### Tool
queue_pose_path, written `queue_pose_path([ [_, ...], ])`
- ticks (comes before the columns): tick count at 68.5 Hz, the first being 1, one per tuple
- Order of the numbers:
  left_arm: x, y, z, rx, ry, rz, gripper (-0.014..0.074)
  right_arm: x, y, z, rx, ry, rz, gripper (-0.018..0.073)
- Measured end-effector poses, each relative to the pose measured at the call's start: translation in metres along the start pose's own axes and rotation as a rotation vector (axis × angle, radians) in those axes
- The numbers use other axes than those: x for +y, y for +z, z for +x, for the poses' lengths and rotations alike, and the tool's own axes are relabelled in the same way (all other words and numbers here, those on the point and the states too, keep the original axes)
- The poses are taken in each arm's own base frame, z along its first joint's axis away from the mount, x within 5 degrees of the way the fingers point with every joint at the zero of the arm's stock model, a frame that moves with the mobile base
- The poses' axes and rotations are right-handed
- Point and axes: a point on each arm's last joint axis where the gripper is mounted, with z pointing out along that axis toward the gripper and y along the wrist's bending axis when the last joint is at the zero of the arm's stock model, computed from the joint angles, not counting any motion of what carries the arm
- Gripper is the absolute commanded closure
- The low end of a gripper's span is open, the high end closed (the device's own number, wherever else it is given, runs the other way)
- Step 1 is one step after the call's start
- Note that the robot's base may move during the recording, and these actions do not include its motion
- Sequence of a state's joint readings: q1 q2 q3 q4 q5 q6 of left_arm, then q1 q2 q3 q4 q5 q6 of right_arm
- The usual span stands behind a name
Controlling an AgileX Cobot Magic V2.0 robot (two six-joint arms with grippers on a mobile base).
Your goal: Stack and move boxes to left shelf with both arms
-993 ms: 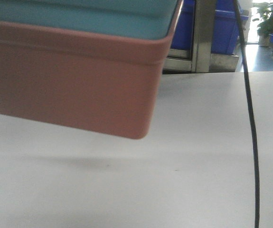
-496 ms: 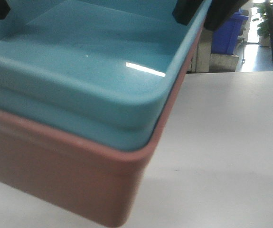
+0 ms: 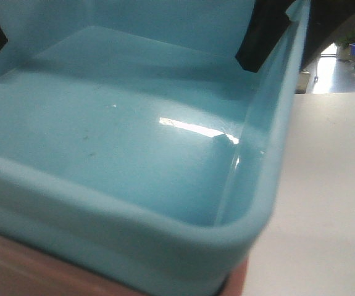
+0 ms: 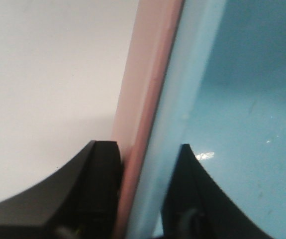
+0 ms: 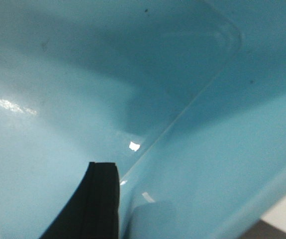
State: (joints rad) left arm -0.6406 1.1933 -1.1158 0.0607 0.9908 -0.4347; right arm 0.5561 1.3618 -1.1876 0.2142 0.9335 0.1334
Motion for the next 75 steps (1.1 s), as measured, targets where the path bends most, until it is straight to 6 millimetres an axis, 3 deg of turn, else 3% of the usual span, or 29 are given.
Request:
queue_pose_path([
  [75,-0.0014,-0.0001,0.0025,0.025,-0.013,0.008,0.0599,-0.0004,-0.0001,0.0040,0.044,0.001,0.004,0.0500],
])
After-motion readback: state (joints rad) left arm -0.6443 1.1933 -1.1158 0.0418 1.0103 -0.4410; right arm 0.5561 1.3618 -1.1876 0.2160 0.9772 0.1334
